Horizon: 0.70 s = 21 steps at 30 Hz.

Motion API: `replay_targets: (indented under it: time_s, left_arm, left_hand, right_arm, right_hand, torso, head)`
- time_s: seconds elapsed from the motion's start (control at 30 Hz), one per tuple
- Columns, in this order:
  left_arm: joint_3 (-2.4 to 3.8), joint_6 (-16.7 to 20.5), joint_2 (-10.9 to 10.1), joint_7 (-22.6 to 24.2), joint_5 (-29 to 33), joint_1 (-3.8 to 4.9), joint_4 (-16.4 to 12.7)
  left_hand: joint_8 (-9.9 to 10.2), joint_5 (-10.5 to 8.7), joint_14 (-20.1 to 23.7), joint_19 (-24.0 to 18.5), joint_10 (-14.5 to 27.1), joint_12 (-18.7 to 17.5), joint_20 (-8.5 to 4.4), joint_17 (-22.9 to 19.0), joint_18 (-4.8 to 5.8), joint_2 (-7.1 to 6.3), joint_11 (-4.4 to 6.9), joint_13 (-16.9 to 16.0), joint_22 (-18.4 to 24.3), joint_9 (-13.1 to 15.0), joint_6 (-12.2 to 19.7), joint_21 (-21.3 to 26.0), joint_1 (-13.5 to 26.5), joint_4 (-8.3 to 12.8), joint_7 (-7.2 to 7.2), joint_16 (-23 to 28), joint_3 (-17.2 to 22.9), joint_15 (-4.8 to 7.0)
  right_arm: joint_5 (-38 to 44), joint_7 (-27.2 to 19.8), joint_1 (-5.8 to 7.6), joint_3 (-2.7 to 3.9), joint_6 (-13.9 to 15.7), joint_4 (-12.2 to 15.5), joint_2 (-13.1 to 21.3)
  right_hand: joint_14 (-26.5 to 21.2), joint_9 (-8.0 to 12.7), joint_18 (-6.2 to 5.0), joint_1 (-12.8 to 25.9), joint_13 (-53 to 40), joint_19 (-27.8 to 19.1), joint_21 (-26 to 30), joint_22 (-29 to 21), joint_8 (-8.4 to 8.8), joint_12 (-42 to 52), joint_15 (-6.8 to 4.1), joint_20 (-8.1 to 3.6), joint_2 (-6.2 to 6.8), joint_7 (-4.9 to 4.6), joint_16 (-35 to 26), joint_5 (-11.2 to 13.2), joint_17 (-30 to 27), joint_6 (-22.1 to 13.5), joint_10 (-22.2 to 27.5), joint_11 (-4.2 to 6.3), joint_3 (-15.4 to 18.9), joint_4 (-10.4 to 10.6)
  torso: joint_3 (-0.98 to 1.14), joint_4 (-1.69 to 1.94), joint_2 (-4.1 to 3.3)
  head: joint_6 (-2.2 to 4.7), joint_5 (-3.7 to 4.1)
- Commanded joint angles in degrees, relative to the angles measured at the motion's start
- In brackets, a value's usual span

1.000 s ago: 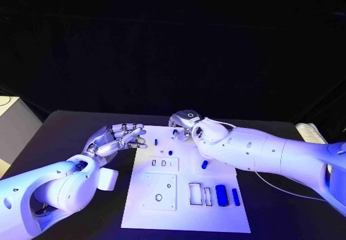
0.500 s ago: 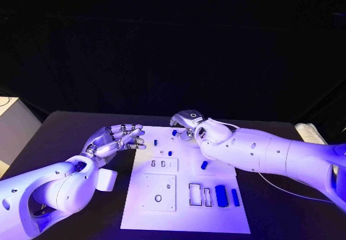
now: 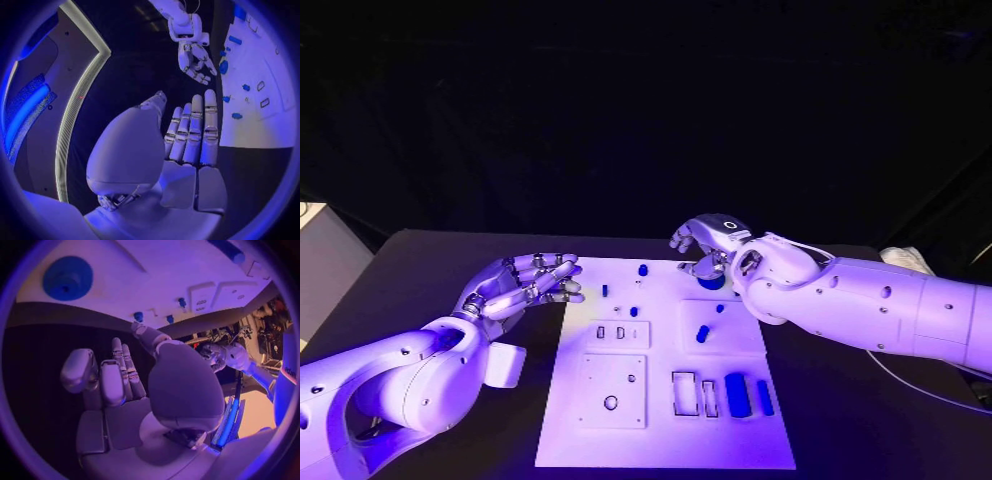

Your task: Assemble the parts on the task board

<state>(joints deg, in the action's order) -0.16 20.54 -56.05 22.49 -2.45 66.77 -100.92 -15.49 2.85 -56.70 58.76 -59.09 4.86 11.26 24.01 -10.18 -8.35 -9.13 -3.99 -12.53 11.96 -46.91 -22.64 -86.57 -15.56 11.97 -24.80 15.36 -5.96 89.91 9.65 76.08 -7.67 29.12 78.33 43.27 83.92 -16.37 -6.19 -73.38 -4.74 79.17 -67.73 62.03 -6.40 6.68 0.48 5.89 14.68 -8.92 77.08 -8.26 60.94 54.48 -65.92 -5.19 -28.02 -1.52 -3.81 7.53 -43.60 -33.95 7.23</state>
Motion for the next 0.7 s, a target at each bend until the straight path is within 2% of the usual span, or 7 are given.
replay_targets:
  time_s: [0.03,0.13,0.3,0.37,0.4,0.5,0.7]
  left_arm:
    - [0.05,-1.17,-0.06,0.42,-0.11,0.08,-0.03]
    - [0.05,-1.26,-0.09,0.45,-0.14,0.08,0.06]
    - [0.05,-1.38,-0.04,0.44,-0.16,0.08,0.3]
    - [0.05,-1.44,0.02,0.44,-0.16,0.08,0.39]
    - [0.05,-1.46,0.05,0.44,-0.16,0.08,0.41]
    - [0.04,-1.57,0.15,0.42,-0.16,0.07,0.54]
    - [0.04,-1.67,0.26,0.39,-0.18,0.07,0.78]
  left_hand:
    - [0.35,-0.09,0.42,-0.54,-0.55,-0.23,-0.04,0.16,0.11,-0.03,-0.03,0.02,-0.17,-0.1,-0.47,-0.36,-0.79,0.07,-0.05,-0.26,0.43,-0.13]
    - [0.35,-0.09,0.44,-0.59,-0.63,-0.25,-0.05,0.23,0.1,-0.1,-0.01,0.02,-0.25,-0.1,-0.51,-0.47,-0.9,0.16,-0.07,-0.32,0.48,-0.11]
    - [0.35,-0.09,0.44,-0.59,-0.63,-0.25,-0.05,0.23,0.1,-0.1,-0.01,0.02,-0.25,-0.1,-0.51,-0.47,-0.9,0.16,-0.07,-0.32,0.48,-0.11]
    - [0.35,-0.09,0.44,-0.59,-0.63,-0.25,-0.05,0.23,0.1,-0.1,-0.01,0.02,-0.25,-0.1,-0.51,-0.47,-0.9,0.16,-0.07,-0.32,0.48,-0.11]
    - [0.35,-0.09,0.44,-0.59,-0.63,-0.25,-0.05,0.23,0.1,-0.1,-0.01,0.02,-0.25,-0.1,-0.51,-0.47,-0.9,0.16,-0.07,-0.32,0.48,-0.11]
    - [0.35,-0.09,0.44,-0.59,-0.63,-0.25,-0.05,0.23,0.1,-0.1,-0.01,0.02,-0.25,-0.1,-0.51,-0.47,-0.9,0.16,-0.07,-0.32,0.48,-0.11]
    - [0.35,-0.09,0.44,-0.59,-0.63,-0.25,-0.05,0.23,0.1,-0.1,-0.01,0.02,-0.25,-0.1,-0.51,-0.47,-0.9,0.16,-0.07,-0.32,0.48,-0.11]
  right_arm:
    - [-3.6,3.09,0.29,0.08,-1.68,2.03,2.7]
    - [-4.93,3.61,0.42,0.1,-3.3,2.76,4.66]
    - [-6.55,4.59,0.52,0.12,-6.66,2.82,6.77]
    - [-7.57,4.88,0.54,0.13,-7.95,2.32,7.08]
    - [-8.14,5.03,0.53,0.12,-8.55,1.97,7.13]
    - [-9.66,5.56,0.36,0.12,-10.09,0.77,6.89]
    - [-11.18,6.11,-0.25,0.11,-10.78,-0.69,5.87]
  right_hand:
    - [0.79,-0.11,0.62,0.88,-0.5,0.88,-1.08,1.36,0.19,0.59,-0.69,-0.25,0.35,0.27,0.73,0.21,0.84,-0.36,-2.29,0.67,1.57,0.88]
    - [1.18,-0.34,1.11,1.09,-1.19,1.84,-2.88,3.67,-0.01,1.09,-0.81,-0.45,0.61,0.34,1.62,-0.29,2.39,0.14,-4.26,0.78,3.2,1.73]
    - [2.12,-1.09,2.4,-0.53,-6.48,4.4,-8.35,10.42,-1.19,8.41,-2.35,-1.69,1.04,1.42,3.9,-2.39,6.56,2.16,-14.04,2.83,5.52,1.88]
    - [3.2,-1.7,3.37,-1.17,-22.99,5.93,-12.04,14.99,-2.02,24.89,-2.96,-2.31,0.99,2.04,6.84,-2.6,12.71,1.83,-14.51,3.35,9.05,2.39]
    - [3.8,-2.19,3.87,-1.99,-46.04,6.7,-14.11,17.62,-2.7,46.86,-2.35,-2.2,0.53,2.08,8.6,-2.69,16.69,1.02,-13.83,3.35,11.37,3.27]
    - [4.9,-3.11,4.65,-3.31,-73.53,7.94,-17.19,21.64,-4.81,72.57,-1.38,-0.96,-1.25,0.89,11.16,-3.0,23.37,-1.1,-16.6,2.0,14.78,7.11]
    - [5.77,-3.5,5.36,-4.34,-82.33,9.26,-19.68,24.78,-6.24,80.64,-0.82,-0.38,-1.54,0.33,12.52,-3.24,27.63,-2.37,-21.71,1.33,16.94,9.71]
  torso:
    - [0.23,-0.71,0.06]
    - [0.44,-0.88,0.0]
    - [0.69,-1.0,-0.12]
    - [0.63,-0.99,-0.12]
    - [0.66,-1.01,-0.15]
    - [0.71,-0.94,-0.26]
    - [0.6,-0.86,-0.21]
  head:
    - [0.19,0.3]
    - [0.18,0.37]
    - [0.07,0.55]
    - [-0.02,0.68]
    - [-0.07,0.72]
    - [-0.14,0.94]
    - [-0.45,0.95]
